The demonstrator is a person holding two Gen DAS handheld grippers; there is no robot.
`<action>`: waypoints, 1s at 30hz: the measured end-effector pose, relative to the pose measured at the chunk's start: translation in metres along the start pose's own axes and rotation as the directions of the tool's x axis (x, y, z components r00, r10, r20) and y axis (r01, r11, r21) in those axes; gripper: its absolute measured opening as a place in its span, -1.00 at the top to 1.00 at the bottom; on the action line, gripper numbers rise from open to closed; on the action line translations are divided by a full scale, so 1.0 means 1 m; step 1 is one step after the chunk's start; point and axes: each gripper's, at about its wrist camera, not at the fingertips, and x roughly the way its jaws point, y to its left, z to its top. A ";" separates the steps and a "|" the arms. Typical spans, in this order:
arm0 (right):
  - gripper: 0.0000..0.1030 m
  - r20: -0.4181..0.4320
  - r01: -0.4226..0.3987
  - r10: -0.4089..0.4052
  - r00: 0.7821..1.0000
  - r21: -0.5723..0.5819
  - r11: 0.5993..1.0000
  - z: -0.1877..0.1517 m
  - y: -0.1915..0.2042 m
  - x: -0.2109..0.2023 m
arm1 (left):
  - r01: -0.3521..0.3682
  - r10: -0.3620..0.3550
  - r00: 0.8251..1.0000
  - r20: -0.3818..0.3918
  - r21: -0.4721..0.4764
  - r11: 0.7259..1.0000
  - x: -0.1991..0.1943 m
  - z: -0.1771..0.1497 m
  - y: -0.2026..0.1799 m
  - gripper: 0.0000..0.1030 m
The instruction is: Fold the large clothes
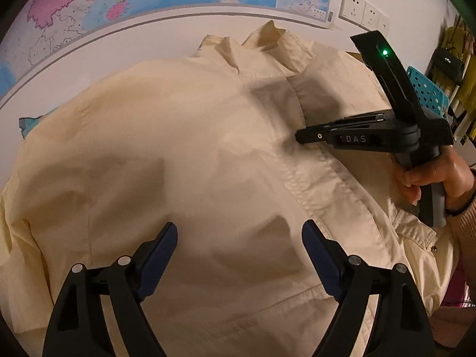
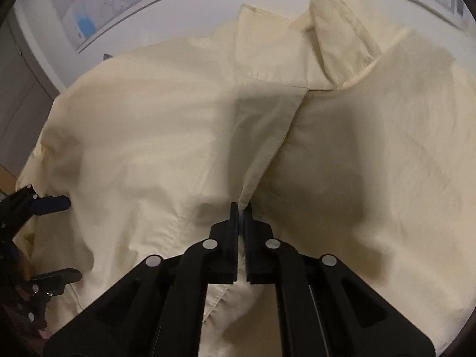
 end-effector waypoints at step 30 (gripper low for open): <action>-0.45 0.300 0.068 -0.066 0.952 0.005 0.998 -0.221 -0.017 -0.222 | 0.058 -0.076 0.976 0.202 0.090 0.994 -0.111 -0.160 0.011 -0.73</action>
